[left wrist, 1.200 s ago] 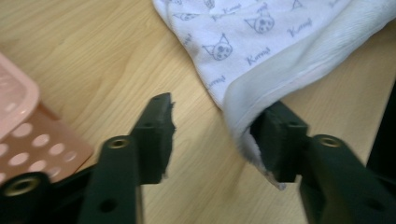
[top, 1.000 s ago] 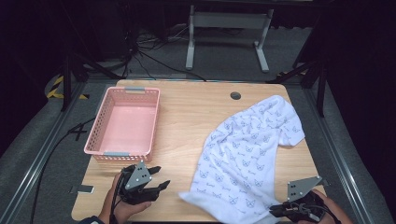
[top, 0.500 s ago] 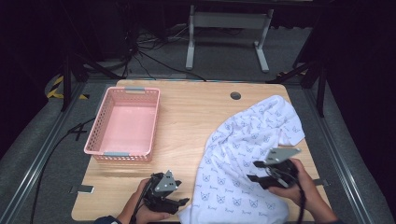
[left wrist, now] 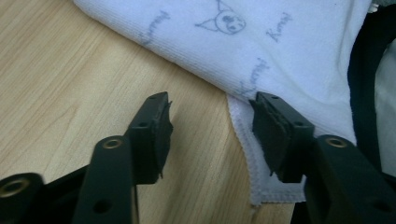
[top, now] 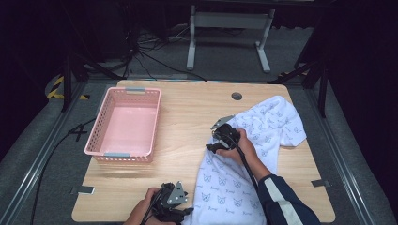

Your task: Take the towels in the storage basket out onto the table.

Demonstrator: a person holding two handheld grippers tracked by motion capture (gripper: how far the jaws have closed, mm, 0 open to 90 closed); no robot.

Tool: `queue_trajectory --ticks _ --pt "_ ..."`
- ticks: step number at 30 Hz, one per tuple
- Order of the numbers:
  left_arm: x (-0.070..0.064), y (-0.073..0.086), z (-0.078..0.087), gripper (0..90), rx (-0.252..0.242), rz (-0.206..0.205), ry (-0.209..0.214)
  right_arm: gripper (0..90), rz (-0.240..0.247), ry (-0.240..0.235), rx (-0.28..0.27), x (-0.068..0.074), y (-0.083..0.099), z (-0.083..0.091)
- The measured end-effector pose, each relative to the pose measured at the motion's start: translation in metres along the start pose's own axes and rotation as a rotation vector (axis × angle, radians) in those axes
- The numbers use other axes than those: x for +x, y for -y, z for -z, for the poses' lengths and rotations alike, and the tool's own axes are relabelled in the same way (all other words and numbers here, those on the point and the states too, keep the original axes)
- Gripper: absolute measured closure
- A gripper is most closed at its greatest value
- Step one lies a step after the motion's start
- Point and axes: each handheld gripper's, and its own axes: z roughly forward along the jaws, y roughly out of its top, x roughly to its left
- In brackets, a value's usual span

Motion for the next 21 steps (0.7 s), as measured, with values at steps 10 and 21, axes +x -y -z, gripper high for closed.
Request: queue_trajectory --ticks 10,21 --pt "0.019 0.016 0.034 89.3 -0.042 0.090 -0.149 82.6 0.013 -0.109 -0.141 -0.014 0.016 0.042" --pt "0.010 0.031 0.060 89.9 -0.022 0.092 -0.149 80.0 0.125 -0.212 -0.203 0.007 0.141 0.144"
